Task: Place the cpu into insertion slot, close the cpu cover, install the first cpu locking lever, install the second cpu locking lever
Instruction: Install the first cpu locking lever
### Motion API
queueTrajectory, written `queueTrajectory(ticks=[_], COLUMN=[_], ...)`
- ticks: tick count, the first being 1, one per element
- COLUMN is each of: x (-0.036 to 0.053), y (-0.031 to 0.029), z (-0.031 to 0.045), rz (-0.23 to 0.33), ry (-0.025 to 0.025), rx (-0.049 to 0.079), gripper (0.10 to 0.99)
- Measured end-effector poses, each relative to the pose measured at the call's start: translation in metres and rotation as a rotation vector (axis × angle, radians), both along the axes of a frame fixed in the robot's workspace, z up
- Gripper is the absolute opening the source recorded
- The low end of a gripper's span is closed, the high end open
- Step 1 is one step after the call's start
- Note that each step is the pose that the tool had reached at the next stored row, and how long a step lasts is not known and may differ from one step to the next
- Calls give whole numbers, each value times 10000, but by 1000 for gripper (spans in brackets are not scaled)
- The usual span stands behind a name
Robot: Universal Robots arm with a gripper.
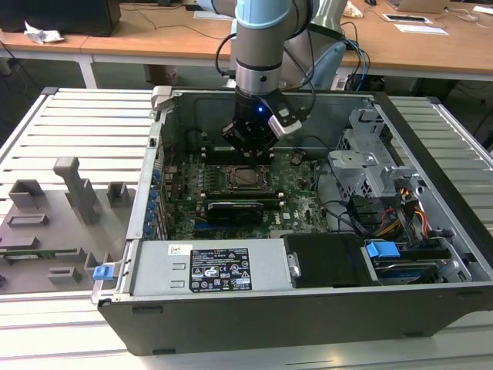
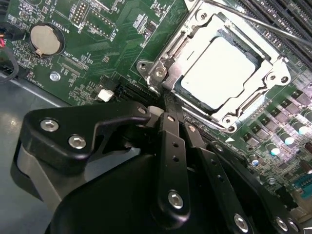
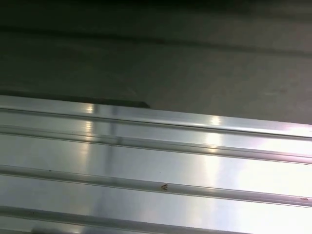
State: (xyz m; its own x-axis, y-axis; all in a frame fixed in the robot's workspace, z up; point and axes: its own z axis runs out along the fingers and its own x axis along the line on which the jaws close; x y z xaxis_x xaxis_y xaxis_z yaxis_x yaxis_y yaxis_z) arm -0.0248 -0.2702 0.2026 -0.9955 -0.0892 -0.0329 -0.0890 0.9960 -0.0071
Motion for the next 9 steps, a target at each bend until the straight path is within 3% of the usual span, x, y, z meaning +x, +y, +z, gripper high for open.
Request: queueTrajectory(ticks=[4, 9], x=[-1, -1], y=[-3, -27], z=[216, 233], rz=[1, 2], ry=[10, 9], rx=[-17, -18], gripper=[106, 106])
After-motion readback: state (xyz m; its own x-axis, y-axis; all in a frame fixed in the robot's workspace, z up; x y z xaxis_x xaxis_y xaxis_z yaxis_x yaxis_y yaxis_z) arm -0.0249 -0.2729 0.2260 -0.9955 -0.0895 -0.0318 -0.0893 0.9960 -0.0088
